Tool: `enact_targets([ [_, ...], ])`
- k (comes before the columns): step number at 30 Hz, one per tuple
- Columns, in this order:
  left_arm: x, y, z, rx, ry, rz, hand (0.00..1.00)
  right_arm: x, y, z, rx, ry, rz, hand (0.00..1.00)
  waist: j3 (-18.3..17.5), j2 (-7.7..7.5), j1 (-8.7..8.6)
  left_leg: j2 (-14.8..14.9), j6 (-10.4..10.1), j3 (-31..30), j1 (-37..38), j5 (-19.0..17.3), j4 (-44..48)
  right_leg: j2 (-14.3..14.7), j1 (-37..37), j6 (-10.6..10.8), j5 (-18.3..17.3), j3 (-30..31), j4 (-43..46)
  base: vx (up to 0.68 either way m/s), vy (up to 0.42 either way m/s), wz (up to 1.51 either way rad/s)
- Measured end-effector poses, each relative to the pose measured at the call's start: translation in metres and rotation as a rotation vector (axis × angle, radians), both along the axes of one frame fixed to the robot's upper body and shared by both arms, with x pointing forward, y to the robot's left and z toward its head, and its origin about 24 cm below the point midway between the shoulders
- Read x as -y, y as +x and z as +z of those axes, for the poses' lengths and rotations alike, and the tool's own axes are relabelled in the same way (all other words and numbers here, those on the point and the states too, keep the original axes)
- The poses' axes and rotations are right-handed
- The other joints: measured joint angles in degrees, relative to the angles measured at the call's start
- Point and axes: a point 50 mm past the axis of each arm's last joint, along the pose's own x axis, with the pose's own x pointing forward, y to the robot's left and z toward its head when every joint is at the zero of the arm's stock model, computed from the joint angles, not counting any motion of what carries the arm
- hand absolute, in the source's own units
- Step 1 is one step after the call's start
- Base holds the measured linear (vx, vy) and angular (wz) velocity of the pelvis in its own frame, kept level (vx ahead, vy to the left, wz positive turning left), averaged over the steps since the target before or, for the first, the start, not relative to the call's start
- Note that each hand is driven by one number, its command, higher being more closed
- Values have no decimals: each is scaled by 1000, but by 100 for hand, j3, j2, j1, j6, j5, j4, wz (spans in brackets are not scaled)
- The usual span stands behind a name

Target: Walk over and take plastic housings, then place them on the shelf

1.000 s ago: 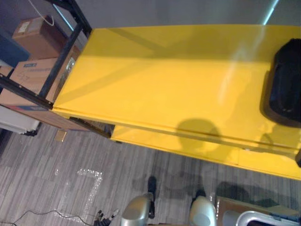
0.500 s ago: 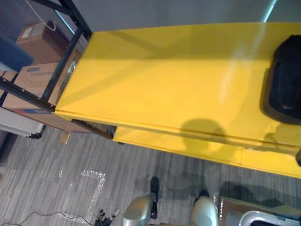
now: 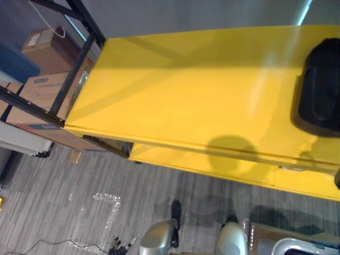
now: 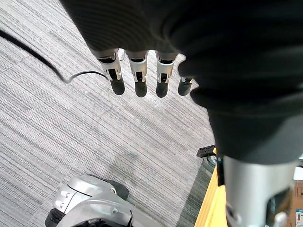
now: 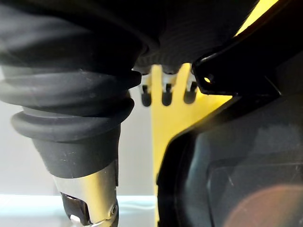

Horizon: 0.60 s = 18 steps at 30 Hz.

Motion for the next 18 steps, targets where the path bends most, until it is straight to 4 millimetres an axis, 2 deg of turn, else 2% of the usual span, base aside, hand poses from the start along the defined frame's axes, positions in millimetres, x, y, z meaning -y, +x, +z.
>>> enact_targets([
  [5, 0, 0, 0, 3, -5, -5, 0, -3, 2, 0, -37, -54, 16, 0, 0, 0, 1, 0, 0, -4, -2, 0, 4, 1, 2, 0, 0, -3, -2, 0, 0, 0],
  [18, -2, 0, 0, -1, -7, -11, 0, -4, 3, 0, -43, -56, 49, 0, 20, 32, 15, 1, 0, -4, -14, -3, 9, -1, 0, 0, 0, -9, -8, 0, 0, 0],
])
